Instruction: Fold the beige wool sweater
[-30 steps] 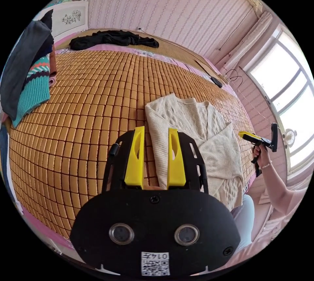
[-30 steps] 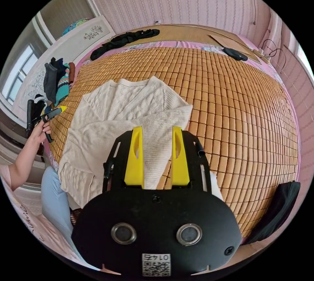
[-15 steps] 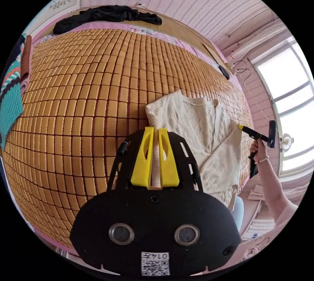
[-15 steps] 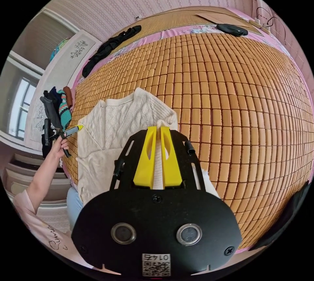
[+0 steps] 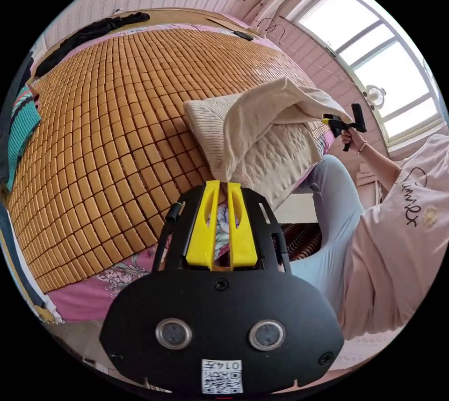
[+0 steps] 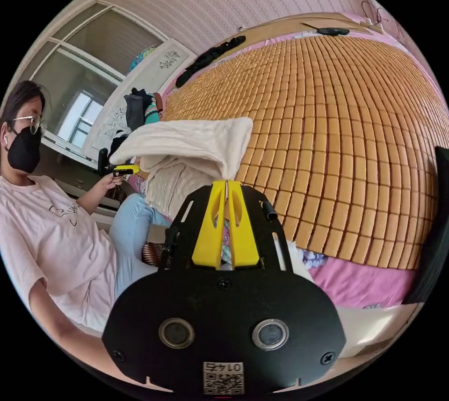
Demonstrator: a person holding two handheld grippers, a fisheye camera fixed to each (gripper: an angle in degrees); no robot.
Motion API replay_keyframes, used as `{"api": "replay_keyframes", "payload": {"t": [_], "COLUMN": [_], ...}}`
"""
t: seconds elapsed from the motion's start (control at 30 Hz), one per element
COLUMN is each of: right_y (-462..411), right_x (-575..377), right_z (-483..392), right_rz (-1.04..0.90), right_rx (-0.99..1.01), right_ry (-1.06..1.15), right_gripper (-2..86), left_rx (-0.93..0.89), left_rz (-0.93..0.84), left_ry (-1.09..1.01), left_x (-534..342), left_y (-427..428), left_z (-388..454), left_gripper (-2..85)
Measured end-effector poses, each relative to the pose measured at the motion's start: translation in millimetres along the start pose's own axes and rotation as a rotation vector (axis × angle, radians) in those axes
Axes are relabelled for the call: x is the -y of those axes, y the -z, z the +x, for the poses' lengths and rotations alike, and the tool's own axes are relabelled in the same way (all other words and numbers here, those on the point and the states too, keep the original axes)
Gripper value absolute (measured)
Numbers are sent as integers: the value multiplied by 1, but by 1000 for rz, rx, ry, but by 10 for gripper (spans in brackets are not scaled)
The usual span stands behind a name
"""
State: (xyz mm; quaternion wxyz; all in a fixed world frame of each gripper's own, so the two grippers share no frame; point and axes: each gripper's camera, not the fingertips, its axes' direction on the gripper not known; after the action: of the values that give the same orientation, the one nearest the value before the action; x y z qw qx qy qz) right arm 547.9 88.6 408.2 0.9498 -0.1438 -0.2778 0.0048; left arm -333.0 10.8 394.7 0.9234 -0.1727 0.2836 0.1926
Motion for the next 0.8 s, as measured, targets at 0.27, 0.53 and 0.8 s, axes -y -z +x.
{"api": "replay_keyframes", "payload": {"t": [0.27,0.53,0.8], "right_y": [-4,-71,-78], "right_x": [-25,-39,-34], "right_z": [-19,-77,-53], "right_rz": [39,-153,-16], "right_rx": [120,72,214], "right_ry": [-119,-183,-340], "right_gripper": [18,78,24], "left_rx": [36,-28,-19], "left_rz": [110,150,89], "left_ry": [120,323,344], "left_x": [-12,-13,-7], "left_y": [17,-16,-45], "left_z": [17,31,30], "left_gripper": [57,107,74]}}
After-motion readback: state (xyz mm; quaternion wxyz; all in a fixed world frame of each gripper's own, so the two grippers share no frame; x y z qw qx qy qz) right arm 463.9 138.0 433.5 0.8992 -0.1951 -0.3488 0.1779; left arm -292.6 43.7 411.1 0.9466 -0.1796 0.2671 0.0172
